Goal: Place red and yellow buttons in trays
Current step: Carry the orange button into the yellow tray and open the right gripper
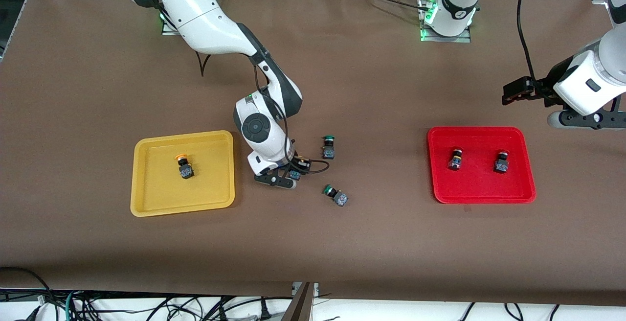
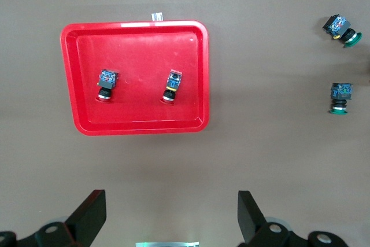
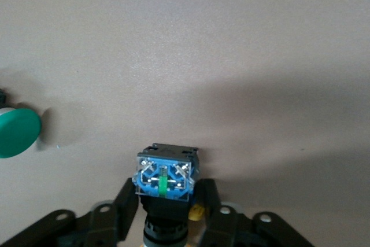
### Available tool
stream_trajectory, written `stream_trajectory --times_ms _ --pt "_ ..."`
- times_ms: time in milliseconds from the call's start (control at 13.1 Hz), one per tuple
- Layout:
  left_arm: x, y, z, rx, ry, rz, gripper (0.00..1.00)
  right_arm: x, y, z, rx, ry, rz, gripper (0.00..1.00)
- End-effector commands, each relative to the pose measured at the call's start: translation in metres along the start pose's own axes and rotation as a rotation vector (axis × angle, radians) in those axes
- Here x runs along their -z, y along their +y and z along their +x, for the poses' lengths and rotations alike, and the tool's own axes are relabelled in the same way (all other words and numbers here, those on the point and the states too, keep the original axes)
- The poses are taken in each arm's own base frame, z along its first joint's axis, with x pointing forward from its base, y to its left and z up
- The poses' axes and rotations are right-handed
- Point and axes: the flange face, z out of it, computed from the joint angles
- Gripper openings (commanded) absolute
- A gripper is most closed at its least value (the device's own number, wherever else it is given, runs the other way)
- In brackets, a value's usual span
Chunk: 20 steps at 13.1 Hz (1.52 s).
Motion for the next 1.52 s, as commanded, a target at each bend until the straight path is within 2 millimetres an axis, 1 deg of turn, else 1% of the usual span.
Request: stream_trajectory --times_ms 0,76,152,228,381,533,685,837,913,990,1066,1142,1218,1294,1446 --pt "0.005 0.009 0.002 -0.011 0.001 0.016 1.00 0.022 0.006 0.012 0.026 -0.015 -0.041 0.30" --pt "0.004 0.008 0.003 -0.010 0.000 0.017 1.00 0.031 0.008 0.014 0.044 -0.033 -0.055 0.30" --pt "0.005 0.009 0.003 -0.011 0.001 0.016 1.00 0.045 0.015 0.021 0.058 -0.052 -0.075 0.30" --pt "0.005 0.008 0.003 -0.009 0.001 0.016 1.00 0.056 0.021 0.024 0.078 -0.082 -0.093 0.30" --pt "0.005 0.008 0.003 -0.009 0.001 0.016 1.00 0.081 0.040 0.031 0.117 -0.143 -0.126 0.30" --pt "0.006 0.008 0.002 -0.009 0.003 0.016 1.00 0.108 0.076 0.046 0.178 -0.181 -0.155 0.31" --pt "0.005 0.011 0.003 -0.014 0.002 0.015 1.00 0.127 0.120 0.064 0.275 -0.188 -0.187 0.32" --pt "0.005 0.011 0.003 -0.014 0.002 0.015 1.00 0.126 0.157 0.071 0.337 -0.215 -0.205 0.34" --pt "0.005 0.011 0.003 -0.014 0.001 0.015 1.00 0.120 0.173 0.067 0.345 -0.232 -0.210 0.37" --pt "0.005 0.011 0.003 -0.014 0.001 0.015 1.00 0.119 0.184 0.068 0.350 -0.218 -0.208 0.43" --pt "0.005 0.010 0.003 -0.014 0.001 0.016 1.00 0.118 0.193 0.072 0.369 -0.207 -0.211 0.57" --pt "0.005 0.010 0.003 -0.012 0.001 0.016 1.00 0.120 0.202 0.077 0.379 -0.208 -0.209 0.75" --pt "0.005 0.009 0.003 -0.011 0.003 0.016 1.00 0.123 0.209 0.083 0.369 -0.205 -0.205 0.82" --pt "0.005 0.010 0.003 -0.012 0.001 0.016 1.00 0.127 0.210 0.086 0.364 -0.199 -0.203 0.87" --pt "0.005 0.010 0.003 -0.012 0.001 0.016 1.00 0.130 0.207 0.088 0.370 -0.190 -0.200 0.92"
